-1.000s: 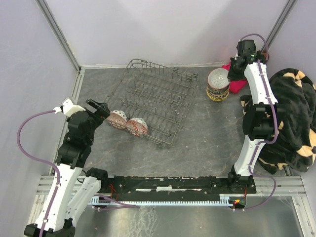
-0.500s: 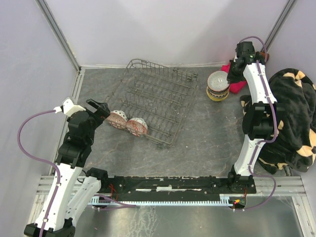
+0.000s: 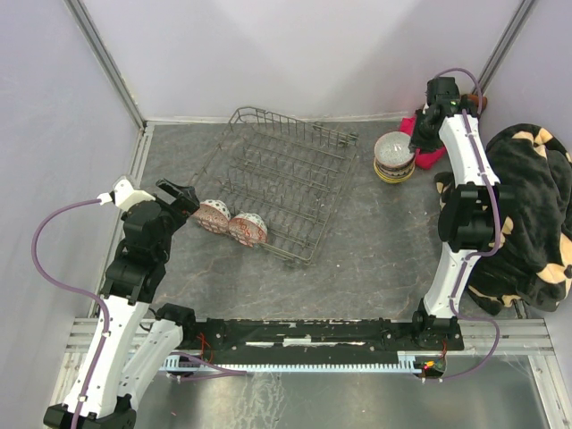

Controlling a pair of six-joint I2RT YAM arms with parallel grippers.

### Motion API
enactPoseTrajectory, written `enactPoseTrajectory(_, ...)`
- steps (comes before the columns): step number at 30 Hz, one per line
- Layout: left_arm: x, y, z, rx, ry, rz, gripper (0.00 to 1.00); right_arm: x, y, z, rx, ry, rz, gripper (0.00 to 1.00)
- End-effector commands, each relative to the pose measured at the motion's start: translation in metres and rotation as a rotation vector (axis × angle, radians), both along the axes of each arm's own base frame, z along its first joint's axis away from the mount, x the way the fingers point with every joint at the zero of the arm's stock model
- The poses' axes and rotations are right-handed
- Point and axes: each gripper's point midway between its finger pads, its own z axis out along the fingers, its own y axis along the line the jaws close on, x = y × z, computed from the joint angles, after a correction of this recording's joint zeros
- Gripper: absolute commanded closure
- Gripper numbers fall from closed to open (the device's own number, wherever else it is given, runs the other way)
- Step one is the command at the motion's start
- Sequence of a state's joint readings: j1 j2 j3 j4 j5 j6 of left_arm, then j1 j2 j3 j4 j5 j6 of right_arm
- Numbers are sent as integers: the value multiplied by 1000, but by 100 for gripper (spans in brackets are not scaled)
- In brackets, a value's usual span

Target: Unload the bowls from the dish rack

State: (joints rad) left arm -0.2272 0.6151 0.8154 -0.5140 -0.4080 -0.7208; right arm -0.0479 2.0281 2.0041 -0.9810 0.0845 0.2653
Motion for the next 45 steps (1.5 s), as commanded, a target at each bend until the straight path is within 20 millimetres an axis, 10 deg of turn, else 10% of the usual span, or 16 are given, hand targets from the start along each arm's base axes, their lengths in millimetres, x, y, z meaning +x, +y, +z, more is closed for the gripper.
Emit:
enactPoseTrajectory(1,4,-2,12,-10,-50,-7,1,3,-5,40,-16,-115,-23,61)
enactPoseTrajectory(12,4,-2,11,-13,-51,-7,1,-12,2,112,-11,-294,-2,48)
enactPoseTrajectory(17,4,-2,11,-13,-52,-5,1,-28,34,138,-67,-367,108,47)
enactPoseTrajectory(24,4,1,16,-1,-54,5,1,-55,133,154,-139,-478,377,46)
enactPoseTrajectory(36,-2,11,24,8,-56,56,1,-145,340,112,-150,-543,923,45)
enactPoseTrajectory(45,-15,29,22,40,-28,145,1,-209,435,74,-247,-559,1163,45)
